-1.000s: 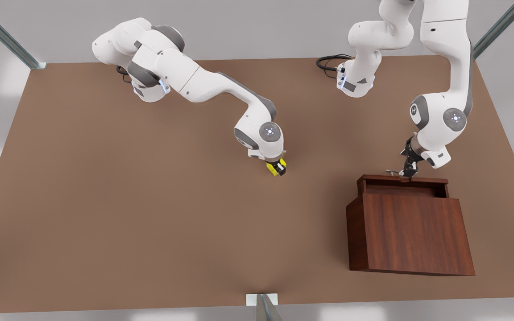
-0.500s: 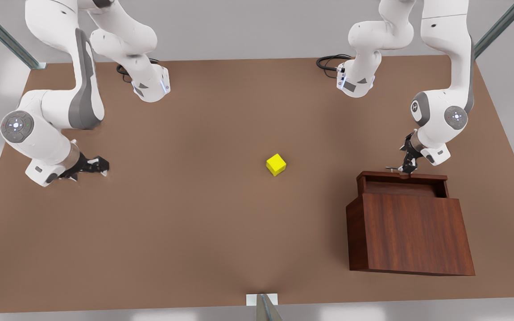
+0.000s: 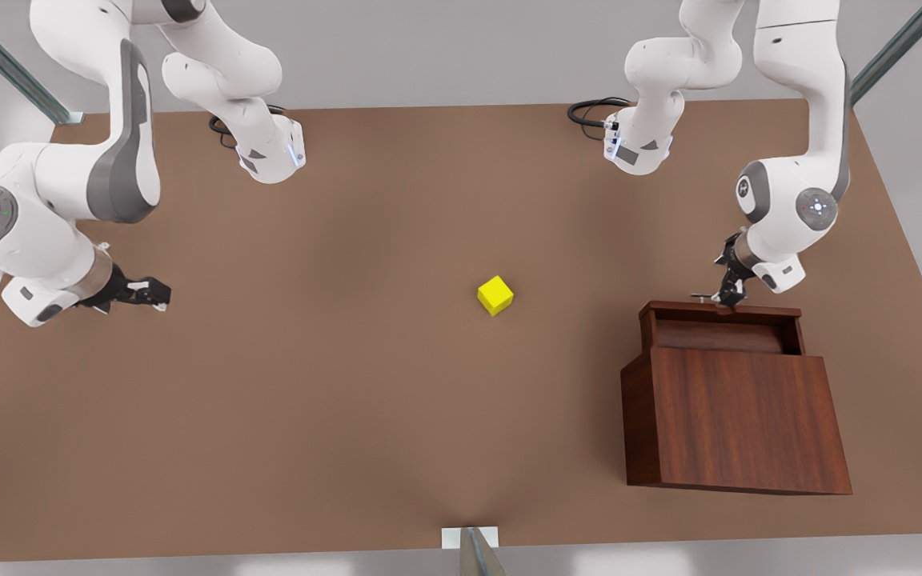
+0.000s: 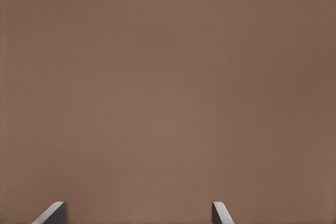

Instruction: Open the drawer with left arm, place the square in the middle with right arm, and place the square in the drawer with left arm

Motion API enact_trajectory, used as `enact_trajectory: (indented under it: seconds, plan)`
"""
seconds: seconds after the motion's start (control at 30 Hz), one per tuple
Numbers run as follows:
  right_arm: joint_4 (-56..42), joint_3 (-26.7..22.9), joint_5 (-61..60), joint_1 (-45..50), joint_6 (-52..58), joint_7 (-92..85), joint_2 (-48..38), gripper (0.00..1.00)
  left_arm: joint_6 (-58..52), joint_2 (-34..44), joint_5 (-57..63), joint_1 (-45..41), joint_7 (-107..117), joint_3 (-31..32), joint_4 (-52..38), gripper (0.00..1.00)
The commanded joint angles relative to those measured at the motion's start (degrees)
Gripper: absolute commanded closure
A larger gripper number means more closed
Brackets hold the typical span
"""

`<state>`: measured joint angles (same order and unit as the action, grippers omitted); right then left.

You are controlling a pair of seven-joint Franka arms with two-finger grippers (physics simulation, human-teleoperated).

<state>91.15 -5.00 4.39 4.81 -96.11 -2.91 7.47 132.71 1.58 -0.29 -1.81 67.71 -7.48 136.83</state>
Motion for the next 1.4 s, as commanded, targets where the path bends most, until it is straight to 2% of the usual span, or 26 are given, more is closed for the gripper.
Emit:
enact_trajectory:
  seconds: [0.0,0.37,0.43,0.5,0.53,0.57,0.6,0.67,0.73,0.8,0.83,0.87,1.03,1.07,1.1,1.3,1.37]
  plan:
    - [0.0,0.0,0.0,-0.2,0.0,0.0,0.0,0.0,0.0,0.0,0.0,0.2,0.0,0.0,0.0,0.0]
    - [-0.3,0.0,0.2,-0.2,-0.5,-2.5,0.2,0.0,-4.5,2.5,-0.1,-0.3,1.5,0.2,0.5,0.0]
    - [-0.3,0.0,0.2,-0.2,-0.5,-2.5,0.1,0.0,-5.9,2.8,-0.2,-0.3,5.7,2.6,-2.2,0.0]
    - [-0.4,0.0,0.2,-0.2,-0.4,-2.5,0.2,0.0,-11.4,3.2,-0.2,-0.4,10.1,4.5,-7.0,0.0]
    - [-0.4,0.0,0.2,-0.2,-0.5,-2.5,0.2,0.0,-17.0,3.1,-2.1,-0.4,15.6,7.4,-12.8,0.0]
    - [-0.4,0.0,0.2,-0.2,-0.5,-2.5,0.1,0.0,-23.2,2.6,-3.5,-0.4,18.6,11.6,-20.2,0.0]
    - [-0.4,0.0,0.2,-0.2,-0.5,-2.5,0.2,0.0,-30.4,0.5,-5.5,-0.6,18.7,15.5,-31.7,0.0]
    - [-0.4,0.0,0.2,-0.2,-0.5,-2.5,0.2,0.0,-30.6,-5.4,-0.5,-3.5,-13.0,24.5,-39.3,0.0]
    - [-0.4,0.0,0.1,-0.2,-0.5,-3.0,0.1,0.0,-34.7,-15.7,2.7,-9.5,-42.1,26.9,-47.8,0.0]
    - [-0.4,0.0,0.0,-0.3,-0.5,-5.5,0.2,0.0,-37.4,-24.6,3.7,-12.7,-55.8,33.0,-52.2,0.0]
    - [-0.4,0.0,0.0,-0.4,-0.5,-5.5,0.2,0.0,-36.0,-27.1,3.8,-14.4,-55.4,33.5,-52.3,0.0]
    - [-0.4,0.0,0.0,-0.4,-0.5,-5.5,0.2,0.0,-24.6,-29.2,3.5,-17.2,-53.5,33.0,-50.8,0.0]
    - [-0.7,0.0,0.0,-0.3,-0.4,-5.5,0.2,0.0,-14.0,-33.0,6.6,-20.9,-67.5,30.1,-44.2,0.0]
    - [-0.8,0.0,0.0,-0.4,-0.5,-5.5,0.2,0.0,-6.5,-33.1,6.7,-20.9,-69.1,30.1,-39.1,0.0]
    - [-0.8,0.0,0.0,-0.4,-0.5,-5.5,0.3,0.0,-4.0,-33.0,6.8,-21.2,-69.5,29.7,-37.4,0.0]
    - [-1.3,0.0,-0.1,-0.3,-0.4,-5.6,0.7,0.0,-2.9,-33.0,8.8,-21.2,-69.6,29.5,-33.3,0.0]
    - [-1.9,0.0,-0.1,-0.4,-0.4,-5.6,1.2,0.0,1.1,-32.7,8.9,-21.2,-69.6,29.1,-30.4,0.0]
